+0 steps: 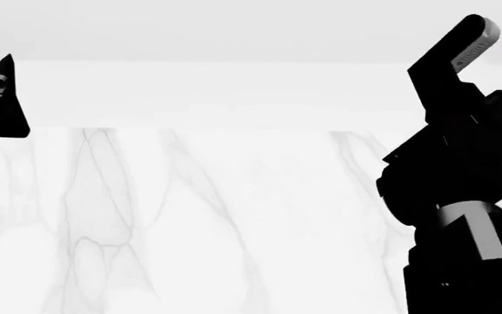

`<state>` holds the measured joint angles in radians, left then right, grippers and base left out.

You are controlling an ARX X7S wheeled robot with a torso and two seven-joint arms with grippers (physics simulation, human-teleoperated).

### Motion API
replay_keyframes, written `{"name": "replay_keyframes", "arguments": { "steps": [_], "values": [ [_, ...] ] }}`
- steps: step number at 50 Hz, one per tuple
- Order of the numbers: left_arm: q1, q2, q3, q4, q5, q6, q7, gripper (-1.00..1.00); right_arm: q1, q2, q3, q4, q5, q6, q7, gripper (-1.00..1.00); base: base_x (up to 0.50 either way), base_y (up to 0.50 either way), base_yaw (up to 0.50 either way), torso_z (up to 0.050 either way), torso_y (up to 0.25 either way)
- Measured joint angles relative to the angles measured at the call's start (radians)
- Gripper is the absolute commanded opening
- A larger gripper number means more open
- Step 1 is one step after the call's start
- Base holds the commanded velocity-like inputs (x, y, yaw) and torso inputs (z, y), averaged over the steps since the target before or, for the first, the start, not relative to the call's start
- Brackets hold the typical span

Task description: Pick up the book on the left and place it on top of the shelf.

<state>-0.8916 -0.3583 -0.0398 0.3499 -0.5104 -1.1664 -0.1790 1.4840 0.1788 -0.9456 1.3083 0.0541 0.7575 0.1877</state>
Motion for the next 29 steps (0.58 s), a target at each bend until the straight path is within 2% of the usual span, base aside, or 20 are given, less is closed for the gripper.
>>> {"name": "replay_keyframes", "arguments": {
  "steps": [16, 23, 29],
  "values": [
    [-0.001, 0.000, 0.007, -0.009, -0.003, 0.011, -0.001, 1.00, -0.022, -0.021, 0.404, 0.000, 0.055, -0.265, -0.252, 1.00, 0.00, 0.00, 0.00, 0.000, 0.000],
    [0.000, 0.000, 0.010, -0.013, -0.003, 0.018, -0.002, 1.00, -0.039, -0.023, 0.511, -0.013, 0.072, -0.350, -0.342, 1.00, 0.00, 0.00, 0.00, 0.000, 0.000],
    [0.002, 0.001, 0.015, -0.019, -0.003, 0.026, -0.001, 1.00, -0.094, -0.010, 0.581, -0.138, 0.111, -0.329, -0.394, 1.00, 0.00, 0.00, 0.00, 0.000, 0.000]
  ]
}}
